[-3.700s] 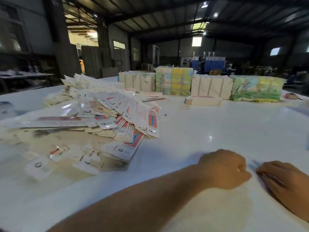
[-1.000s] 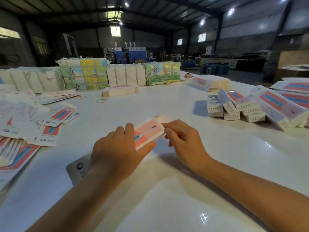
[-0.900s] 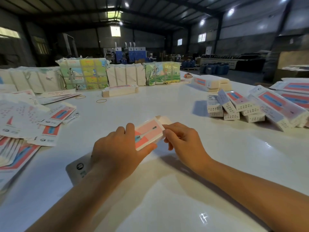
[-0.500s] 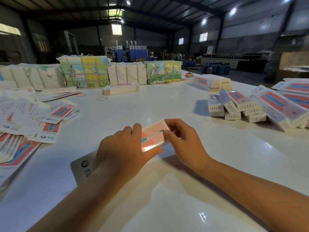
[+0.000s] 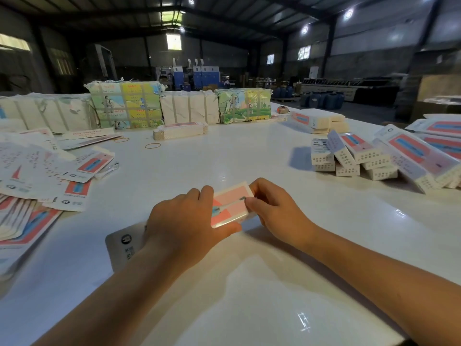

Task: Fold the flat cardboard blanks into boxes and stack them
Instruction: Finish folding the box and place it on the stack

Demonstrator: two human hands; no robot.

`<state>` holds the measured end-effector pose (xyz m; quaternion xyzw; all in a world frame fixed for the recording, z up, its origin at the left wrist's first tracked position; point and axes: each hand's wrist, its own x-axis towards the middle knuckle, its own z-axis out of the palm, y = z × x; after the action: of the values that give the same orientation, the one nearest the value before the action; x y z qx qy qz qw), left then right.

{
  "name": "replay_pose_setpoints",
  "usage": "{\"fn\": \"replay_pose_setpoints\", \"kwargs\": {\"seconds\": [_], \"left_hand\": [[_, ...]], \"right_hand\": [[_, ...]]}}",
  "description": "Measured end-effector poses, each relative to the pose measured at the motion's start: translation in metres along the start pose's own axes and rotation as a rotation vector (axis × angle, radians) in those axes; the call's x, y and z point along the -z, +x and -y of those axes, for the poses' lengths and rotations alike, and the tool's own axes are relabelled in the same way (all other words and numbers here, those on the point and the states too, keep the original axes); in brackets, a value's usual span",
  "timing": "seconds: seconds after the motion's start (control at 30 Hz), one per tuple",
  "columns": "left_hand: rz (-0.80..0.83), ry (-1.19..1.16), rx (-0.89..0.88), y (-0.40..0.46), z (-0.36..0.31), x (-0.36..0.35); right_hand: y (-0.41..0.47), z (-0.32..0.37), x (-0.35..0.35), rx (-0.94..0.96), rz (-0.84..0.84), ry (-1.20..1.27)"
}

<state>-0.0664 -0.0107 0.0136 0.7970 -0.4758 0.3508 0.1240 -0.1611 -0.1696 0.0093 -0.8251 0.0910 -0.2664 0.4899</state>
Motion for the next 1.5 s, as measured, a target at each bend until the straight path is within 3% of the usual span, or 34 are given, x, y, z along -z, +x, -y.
{"fn": "replay_pose_setpoints", "kwargs": {"seconds": [0.07, 0.17, 0.23, 0.27, 0.37, 0.43, 0.5, 0.57, 0.63, 0.73, 0.83, 0.93, 1.1, 1.5], "left_hand": [[0.050, -0.005, 0.038, 0.000, 0.001, 0.001], [0.046, 0.036, 0.154, 0.002, 0.002, 0.001], [0.073, 0.062, 0.181, 0.003, 0.003, -0.003], [0.084, 0.062, 0.191, 0.003, 0.002, -0.003], [0.110, 0.037, 0.189, 0.002, 0.000, -0.002], [0.077, 0.021, 0.183, 0.002, -0.003, 0.000], [0.036, -0.020, 0.176, 0.002, -0.008, 0.002], [-0.015, -0.074, 0.146, 0.001, -0.014, 0.002], [-0.060, -0.083, 0.113, -0.001, -0.017, 0.001], [-0.086, -0.079, 0.081, -0.002, -0.018, 0.001], [-0.093, -0.074, 0.091, -0.003, -0.016, 0.002], [-0.105, -0.048, 0.086, -0.002, -0.013, 0.003], [-0.102, -0.058, 0.089, -0.001, -0.013, 0.005], [-0.130, 0.002, 0.008, 0.000, -0.013, 0.002]], "right_hand": [[0.001, 0.001, 0.002, 0.044, -0.025, -0.035], [0.003, 0.003, 0.005, 0.168, -0.254, -0.237], [0.007, 0.001, 0.007, 0.100, -0.332, -0.286], [0.008, 0.001, 0.007, -0.028, -0.291, -0.167], [0.009, 0.005, 0.005, -0.411, 0.041, 0.514], [0.011, 0.003, 0.003, -0.414, 0.050, 0.665], [0.008, 0.003, -0.001, -0.232, -0.061, 0.480], [0.000, 0.004, -0.002, 0.036, -0.128, -0.050], [-0.006, 0.003, -0.004, 0.209, -0.091, -0.508], [-0.007, 0.004, -0.002, 0.272, -0.052, -0.622], [-0.010, 0.010, -0.001, 0.293, -0.058, -0.447], [-0.007, 0.012, -0.003, 0.092, -0.086, 0.045], [0.001, 0.013, 0.002, -0.052, -0.069, 0.388], [-0.004, 0.009, 0.002, 0.048, -0.107, 0.150]]}}
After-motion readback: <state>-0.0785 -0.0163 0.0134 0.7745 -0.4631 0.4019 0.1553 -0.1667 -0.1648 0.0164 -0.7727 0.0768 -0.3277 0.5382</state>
